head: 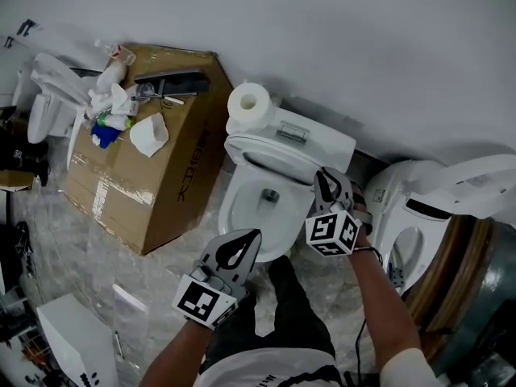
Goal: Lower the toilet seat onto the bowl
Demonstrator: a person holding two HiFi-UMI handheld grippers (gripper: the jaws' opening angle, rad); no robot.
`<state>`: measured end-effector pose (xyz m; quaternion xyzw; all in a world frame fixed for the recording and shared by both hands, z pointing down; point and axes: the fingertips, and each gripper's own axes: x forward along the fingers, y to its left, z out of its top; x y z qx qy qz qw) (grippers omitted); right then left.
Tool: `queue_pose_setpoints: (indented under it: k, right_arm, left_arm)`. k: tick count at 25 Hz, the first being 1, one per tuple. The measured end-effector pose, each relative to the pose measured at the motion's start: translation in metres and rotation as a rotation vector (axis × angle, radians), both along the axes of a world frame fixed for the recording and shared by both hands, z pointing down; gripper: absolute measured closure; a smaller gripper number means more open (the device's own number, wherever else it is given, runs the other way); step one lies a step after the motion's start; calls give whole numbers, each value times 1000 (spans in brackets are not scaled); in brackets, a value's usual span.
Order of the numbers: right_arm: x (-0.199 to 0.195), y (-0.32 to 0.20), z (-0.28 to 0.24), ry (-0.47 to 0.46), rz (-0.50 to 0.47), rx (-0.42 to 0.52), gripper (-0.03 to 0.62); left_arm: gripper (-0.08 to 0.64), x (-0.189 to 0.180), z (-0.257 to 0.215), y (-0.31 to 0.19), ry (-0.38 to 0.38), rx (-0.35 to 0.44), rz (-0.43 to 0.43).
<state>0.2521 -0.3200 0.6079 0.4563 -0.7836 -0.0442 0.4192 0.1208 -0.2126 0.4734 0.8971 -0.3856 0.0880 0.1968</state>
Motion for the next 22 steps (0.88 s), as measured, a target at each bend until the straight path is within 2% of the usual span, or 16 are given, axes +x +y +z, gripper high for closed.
queue_pose_setpoints:
  k: [10, 15, 22]
  right_arm:
    - [-4, 1, 4, 194, 16, 74, 551]
    - [-9, 12, 4, 140, 32, 46, 551]
    - [-24, 45, 1, 71, -11, -4, 551]
  left_arm:
    - [558, -22, 13, 13, 18, -12, -13]
    - [558, -34, 15, 20, 31, -6, -14]
    - [558, -50, 7, 27, 39, 11, 1]
